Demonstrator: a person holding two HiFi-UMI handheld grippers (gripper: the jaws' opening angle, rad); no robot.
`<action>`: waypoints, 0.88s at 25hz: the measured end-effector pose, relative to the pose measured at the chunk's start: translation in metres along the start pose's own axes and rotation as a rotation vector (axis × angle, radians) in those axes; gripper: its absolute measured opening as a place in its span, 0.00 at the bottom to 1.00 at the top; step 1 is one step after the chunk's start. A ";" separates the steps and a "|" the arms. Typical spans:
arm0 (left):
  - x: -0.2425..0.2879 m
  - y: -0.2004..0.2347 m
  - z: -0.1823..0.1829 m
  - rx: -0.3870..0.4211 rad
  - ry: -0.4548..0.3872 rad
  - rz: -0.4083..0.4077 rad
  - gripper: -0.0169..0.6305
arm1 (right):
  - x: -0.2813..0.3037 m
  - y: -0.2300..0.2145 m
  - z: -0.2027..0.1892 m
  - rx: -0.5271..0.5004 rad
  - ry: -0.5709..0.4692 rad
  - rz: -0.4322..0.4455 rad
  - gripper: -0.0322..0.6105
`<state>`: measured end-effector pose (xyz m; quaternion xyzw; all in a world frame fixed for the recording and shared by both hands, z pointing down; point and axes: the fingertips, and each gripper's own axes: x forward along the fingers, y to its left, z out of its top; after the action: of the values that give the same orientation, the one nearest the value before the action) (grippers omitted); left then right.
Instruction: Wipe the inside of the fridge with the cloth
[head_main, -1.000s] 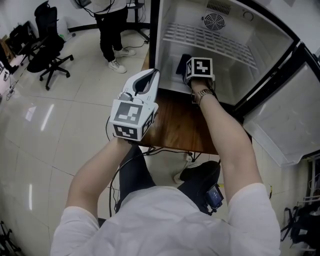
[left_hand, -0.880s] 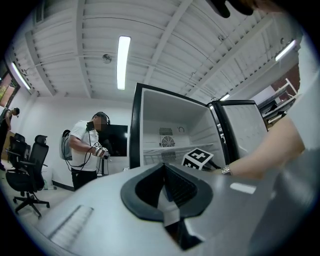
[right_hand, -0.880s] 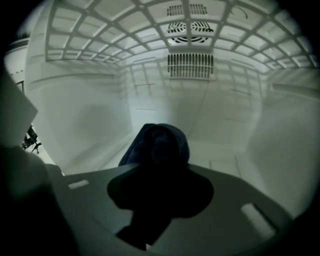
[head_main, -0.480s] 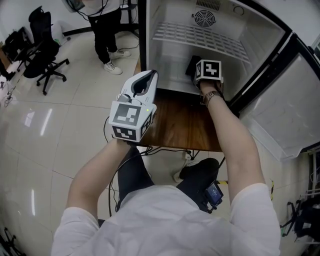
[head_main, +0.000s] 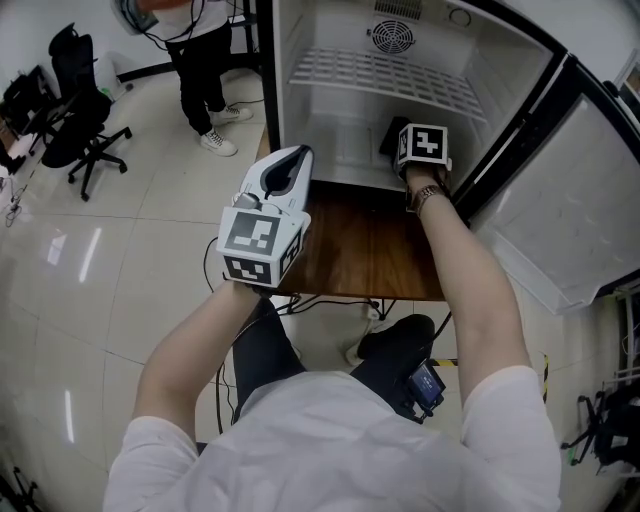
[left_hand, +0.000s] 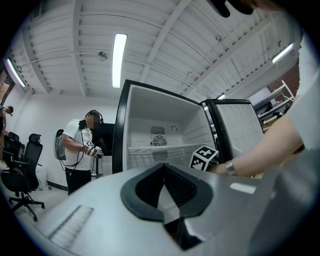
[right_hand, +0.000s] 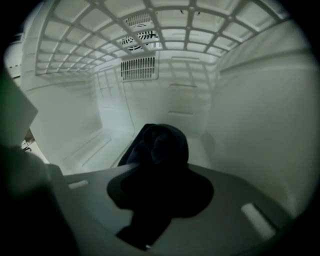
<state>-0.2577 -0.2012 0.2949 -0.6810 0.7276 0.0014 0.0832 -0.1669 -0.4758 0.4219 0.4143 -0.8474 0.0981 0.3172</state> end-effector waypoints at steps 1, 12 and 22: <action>0.001 -0.001 0.001 0.000 -0.001 -0.001 0.03 | 0.000 -0.002 -0.001 0.002 0.003 -0.004 0.21; 0.002 -0.009 0.003 0.012 0.002 -0.016 0.03 | -0.006 -0.032 -0.009 0.039 0.019 -0.082 0.21; 0.005 -0.014 0.004 0.010 -0.003 -0.021 0.03 | -0.014 -0.033 -0.004 0.033 -0.051 -0.084 0.21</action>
<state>-0.2435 -0.2072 0.2918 -0.6882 0.7202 -0.0022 0.0879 -0.1338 -0.4860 0.4129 0.4569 -0.8353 0.0881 0.2927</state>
